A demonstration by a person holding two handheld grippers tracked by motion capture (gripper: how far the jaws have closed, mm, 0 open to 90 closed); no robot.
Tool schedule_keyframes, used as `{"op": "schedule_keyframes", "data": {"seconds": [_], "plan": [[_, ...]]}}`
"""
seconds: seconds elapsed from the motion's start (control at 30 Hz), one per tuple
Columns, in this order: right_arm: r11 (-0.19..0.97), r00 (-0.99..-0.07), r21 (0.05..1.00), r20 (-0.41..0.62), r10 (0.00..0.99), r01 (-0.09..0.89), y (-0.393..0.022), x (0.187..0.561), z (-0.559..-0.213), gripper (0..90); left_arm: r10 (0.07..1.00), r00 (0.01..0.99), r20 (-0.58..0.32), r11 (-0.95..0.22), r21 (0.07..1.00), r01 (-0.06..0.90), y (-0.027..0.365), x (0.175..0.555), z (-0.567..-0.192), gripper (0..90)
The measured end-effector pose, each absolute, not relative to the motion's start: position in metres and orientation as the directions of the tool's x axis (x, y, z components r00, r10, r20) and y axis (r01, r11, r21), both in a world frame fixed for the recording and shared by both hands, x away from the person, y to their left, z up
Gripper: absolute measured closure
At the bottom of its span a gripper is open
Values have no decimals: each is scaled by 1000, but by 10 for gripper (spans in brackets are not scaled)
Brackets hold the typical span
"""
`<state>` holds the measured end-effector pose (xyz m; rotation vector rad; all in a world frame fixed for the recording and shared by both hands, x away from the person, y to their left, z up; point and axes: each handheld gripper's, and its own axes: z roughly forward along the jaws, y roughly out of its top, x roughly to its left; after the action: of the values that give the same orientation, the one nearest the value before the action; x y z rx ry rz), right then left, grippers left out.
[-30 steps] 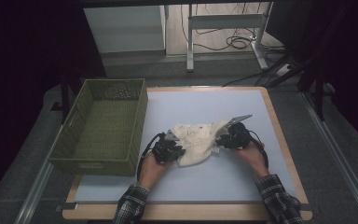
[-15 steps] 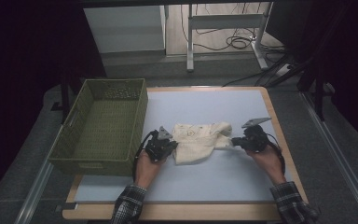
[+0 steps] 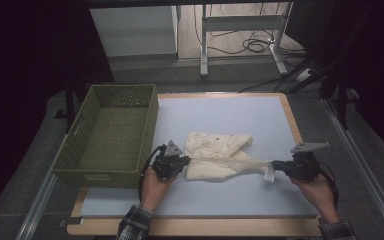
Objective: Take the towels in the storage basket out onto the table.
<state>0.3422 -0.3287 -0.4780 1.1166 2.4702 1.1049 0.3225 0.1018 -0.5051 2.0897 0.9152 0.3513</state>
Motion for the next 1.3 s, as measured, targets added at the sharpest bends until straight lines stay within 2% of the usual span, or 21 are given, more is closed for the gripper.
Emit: {"op": "schedule_keyframes", "data": {"seconds": [0.27, 0.47, 0.5, 0.53, 0.57, 0.6, 0.77, 0.83, 1.03, 1.13, 1.2, 1.27, 1.3], "plan": [[442, -729, 715, 139, 670, 542, -329, 306, -487, 857, 685, 724, -82, -416, 771, 482, 115, 281, -503, 864], [462, -743, 691, 163, 649, 555, -331, 284, -497, 840, 625, 761, -175, -414, 752, 512, 124, 246, -514, 849], [457, -742, 691, 174, 647, 561, -334, 279, -497, 770, 610, 769, -189, -417, 749, 515, 125, 242, -516, 745], [457, -742, 691, 174, 647, 561, -334, 279, -497, 770, 614, 767, -185, -410, 756, 510, 126, 238, -517, 745], [452, -738, 698, 163, 655, 556, -339, 275, -491, 745, 645, 749, -152, -404, 764, 503, 128, 236, -515, 546], [452, -738, 698, 163, 655, 556, -339, 275, -491, 745, 645, 749, -152, -404, 764, 503, 128, 236, -515, 519], [448, -724, 719, 112, 681, 532, -337, 290, -476, 723, 693, 709, -132, -361, 787, 500, 126, 261, -508, 449], [446, -724, 723, 108, 681, 528, -333, 296, -477, 724, 699, 706, -120, -367, 786, 497, 121, 268, -508, 448], [456, -725, 719, 97, 682, 525, -289, 352, -490, 723, 744, 666, -59, -387, 774, 501, 96, 322, -519, 449], [464, -724, 714, 85, 685, 524, -269, 370, -496, 690, 769, 638, -49, -381, 765, 519, 93, 342, -523, 447], [468, -723, 712, 80, 687, 524, -263, 375, -499, 684, 779, 626, -42, -378, 764, 522, 92, 347, -525, 394], [477, -715, 702, 66, 696, 529, -253, 384, -504, 659, 796, 604, -26, -379, 758, 531, 89, 356, -529, 380], [487, -712, 692, 55, 700, 532, -246, 389, -511, 633, 811, 586, -12, -375, 756, 536, 87, 362, -534, 320]]}}
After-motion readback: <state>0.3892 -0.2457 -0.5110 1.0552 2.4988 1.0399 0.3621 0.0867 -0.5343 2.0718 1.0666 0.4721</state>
